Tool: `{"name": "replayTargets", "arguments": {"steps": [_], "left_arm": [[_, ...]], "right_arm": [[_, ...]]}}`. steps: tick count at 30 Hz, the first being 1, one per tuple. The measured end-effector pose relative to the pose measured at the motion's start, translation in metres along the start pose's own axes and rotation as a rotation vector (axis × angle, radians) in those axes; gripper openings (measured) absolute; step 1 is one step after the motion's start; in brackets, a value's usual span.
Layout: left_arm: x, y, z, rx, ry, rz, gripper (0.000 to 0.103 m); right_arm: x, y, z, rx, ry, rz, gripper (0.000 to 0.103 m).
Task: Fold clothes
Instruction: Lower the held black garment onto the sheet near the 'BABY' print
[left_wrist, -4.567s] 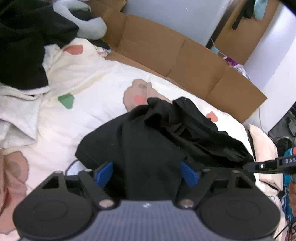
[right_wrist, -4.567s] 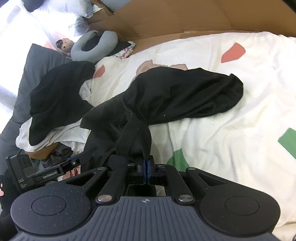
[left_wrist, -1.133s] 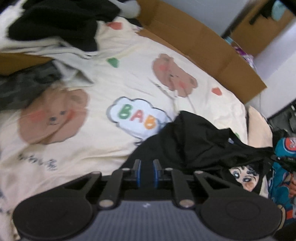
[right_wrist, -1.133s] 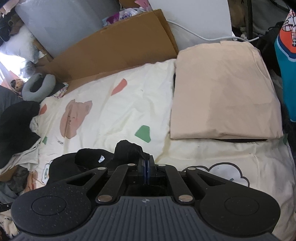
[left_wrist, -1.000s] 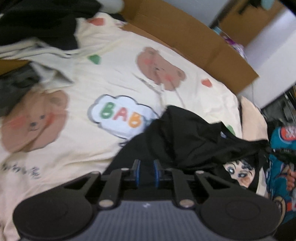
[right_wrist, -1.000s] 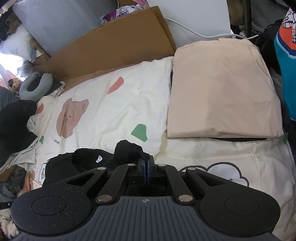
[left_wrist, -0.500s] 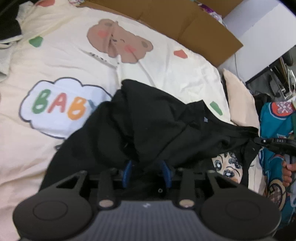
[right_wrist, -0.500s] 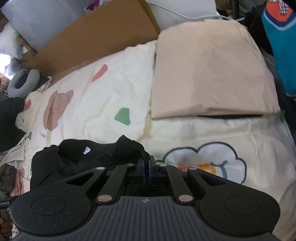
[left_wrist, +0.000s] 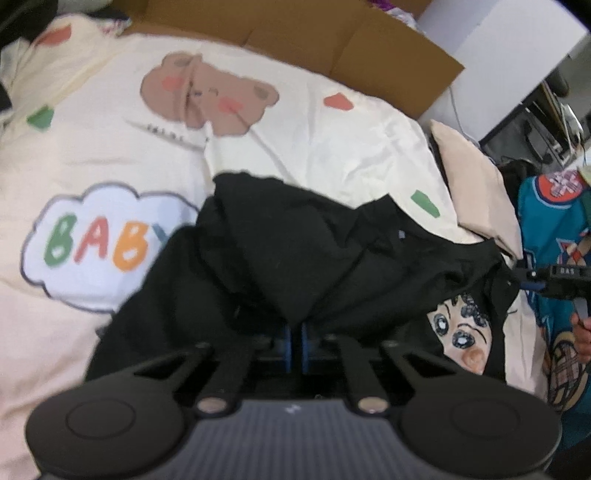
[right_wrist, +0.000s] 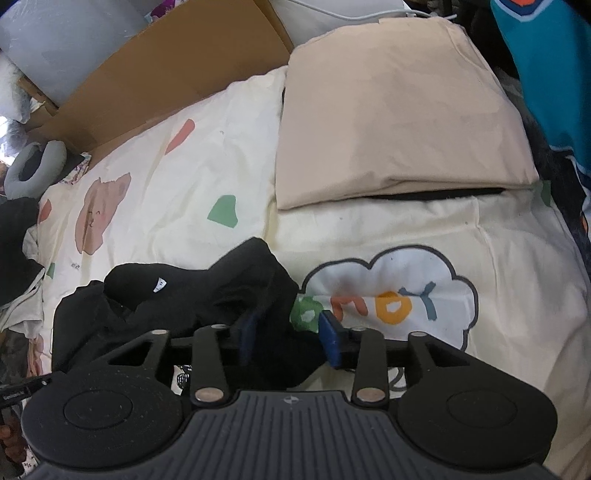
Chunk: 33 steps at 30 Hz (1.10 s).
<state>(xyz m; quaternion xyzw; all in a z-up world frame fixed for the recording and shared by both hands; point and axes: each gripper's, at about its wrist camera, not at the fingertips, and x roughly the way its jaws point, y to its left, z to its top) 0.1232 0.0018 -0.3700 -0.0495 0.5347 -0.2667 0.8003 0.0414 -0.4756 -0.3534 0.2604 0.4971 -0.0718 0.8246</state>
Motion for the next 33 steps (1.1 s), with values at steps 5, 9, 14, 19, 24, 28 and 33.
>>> {"name": "replayTargets", "arguments": {"steps": [5,9,14,19,24,28,33], "left_arm": [[-0.020,-0.002,0.015,0.049,-0.039,0.032,0.004],[-0.036,0.001,0.032,0.088,-0.073,0.070,0.003],[-0.053,0.013,0.058,0.130,-0.111,0.137,0.003],[-0.068,0.029,0.083,0.166,-0.135,0.198,0.003],[-0.081,0.041,0.101,0.205,-0.157,0.251,0.003],[-0.087,0.050,0.109,0.220,-0.162,0.284,0.003],[-0.094,0.062,0.116,0.234,-0.163,0.320,0.003]], "right_arm": [[0.004,0.000,-0.008,0.029,0.019,0.012,0.044],[0.011,0.003,-0.014,0.033,0.052,0.019,0.044],[0.018,0.007,-0.015,0.021,0.086,0.021,0.047],[0.022,0.013,-0.015,0.006,0.108,0.023,0.047],[0.027,0.015,-0.014,0.016,0.126,0.039,0.047],[0.032,0.014,-0.015,0.012,0.145,0.041,0.043],[0.031,0.018,-0.016,-0.028,0.163,0.058,0.000]]}}
